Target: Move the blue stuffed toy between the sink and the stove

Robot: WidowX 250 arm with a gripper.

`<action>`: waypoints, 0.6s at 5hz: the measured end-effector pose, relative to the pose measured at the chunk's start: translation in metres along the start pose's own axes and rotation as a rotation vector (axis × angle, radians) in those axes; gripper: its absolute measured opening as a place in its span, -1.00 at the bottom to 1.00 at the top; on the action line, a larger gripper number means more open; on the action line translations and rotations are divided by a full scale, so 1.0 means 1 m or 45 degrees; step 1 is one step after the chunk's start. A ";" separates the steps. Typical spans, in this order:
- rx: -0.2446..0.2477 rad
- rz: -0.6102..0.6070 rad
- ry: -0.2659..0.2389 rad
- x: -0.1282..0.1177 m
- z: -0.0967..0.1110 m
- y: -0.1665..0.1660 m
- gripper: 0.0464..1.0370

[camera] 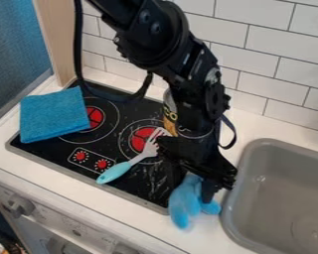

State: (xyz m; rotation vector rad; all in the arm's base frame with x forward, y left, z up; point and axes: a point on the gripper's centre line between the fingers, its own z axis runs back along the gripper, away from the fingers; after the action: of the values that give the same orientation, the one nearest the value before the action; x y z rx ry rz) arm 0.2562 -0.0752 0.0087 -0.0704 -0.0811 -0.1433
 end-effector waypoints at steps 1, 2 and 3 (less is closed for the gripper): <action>0.001 0.027 -0.008 0.001 0.007 0.007 0.94; -0.018 0.049 -0.070 0.006 0.026 0.010 0.93; -0.056 0.083 -0.101 0.008 0.051 0.013 0.93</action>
State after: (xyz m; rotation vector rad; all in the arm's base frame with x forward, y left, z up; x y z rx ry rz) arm 0.2619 -0.0593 0.0592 -0.1223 -0.1550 -0.0772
